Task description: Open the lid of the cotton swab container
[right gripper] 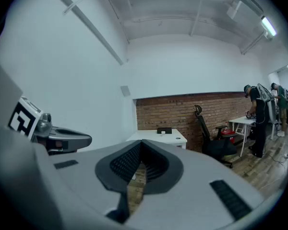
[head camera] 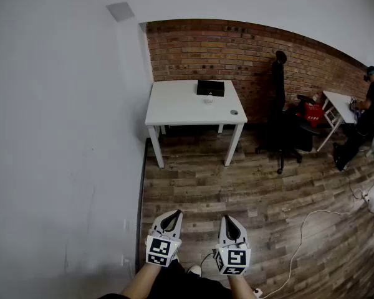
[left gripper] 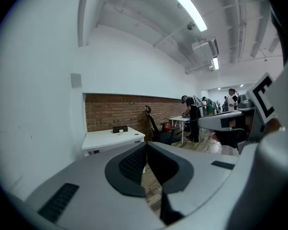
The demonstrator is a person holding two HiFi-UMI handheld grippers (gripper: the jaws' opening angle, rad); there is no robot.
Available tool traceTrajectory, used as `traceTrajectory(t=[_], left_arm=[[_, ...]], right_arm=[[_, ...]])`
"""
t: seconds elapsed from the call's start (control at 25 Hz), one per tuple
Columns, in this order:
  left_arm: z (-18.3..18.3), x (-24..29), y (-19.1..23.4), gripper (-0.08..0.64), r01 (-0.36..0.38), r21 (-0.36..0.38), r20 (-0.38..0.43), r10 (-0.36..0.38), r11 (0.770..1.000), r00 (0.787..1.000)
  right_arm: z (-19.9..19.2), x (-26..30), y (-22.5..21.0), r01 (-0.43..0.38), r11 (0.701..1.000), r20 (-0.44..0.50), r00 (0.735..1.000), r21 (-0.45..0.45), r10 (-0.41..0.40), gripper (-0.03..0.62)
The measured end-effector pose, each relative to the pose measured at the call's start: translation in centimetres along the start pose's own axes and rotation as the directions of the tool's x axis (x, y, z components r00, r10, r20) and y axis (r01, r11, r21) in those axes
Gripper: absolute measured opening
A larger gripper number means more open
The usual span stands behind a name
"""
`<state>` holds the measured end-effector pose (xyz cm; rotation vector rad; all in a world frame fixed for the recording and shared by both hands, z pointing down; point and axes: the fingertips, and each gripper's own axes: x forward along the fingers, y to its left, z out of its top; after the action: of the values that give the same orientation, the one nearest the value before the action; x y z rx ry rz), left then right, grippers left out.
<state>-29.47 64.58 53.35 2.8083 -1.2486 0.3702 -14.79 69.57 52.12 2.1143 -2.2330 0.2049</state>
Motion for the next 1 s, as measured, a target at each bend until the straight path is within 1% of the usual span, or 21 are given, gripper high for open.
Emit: traceTrajectory(t=[0.16,0.36,0.72,1.0], left_arm=[[0.0,0.4,0.1,0.014,-0.002,-0.002,-0.001,0.002,1.0,1.0],[-0.3,0.7,-0.5,0.014,0.009,-0.013,-0.004,-0.009,1.0,1.0],[0.5,0.5,-0.6,0.014,-0.002,-0.003,-0.002,0.002,1.0,1.0],[1.0,0.3,-0.4,0.014,-0.012,0.002,0.015,0.012,1.0,1.0]], right_arm=[[0.7,-0.2,-0.2,-0.01,1.0,0.029,1.0,0.021,0.009,0.02],[0.4,-0.1,-0.6,0.005,1.0,0.007,1.0,0.016,-0.005,0.02],[0.1,-0.1,0.1,-0.033,0.999,-0.014,0.999,0.024,0.033,0.02],[0.1,0.4,0.4,-0.05,0.998,-0.02,0.998,0.035,0.051,0.02]])
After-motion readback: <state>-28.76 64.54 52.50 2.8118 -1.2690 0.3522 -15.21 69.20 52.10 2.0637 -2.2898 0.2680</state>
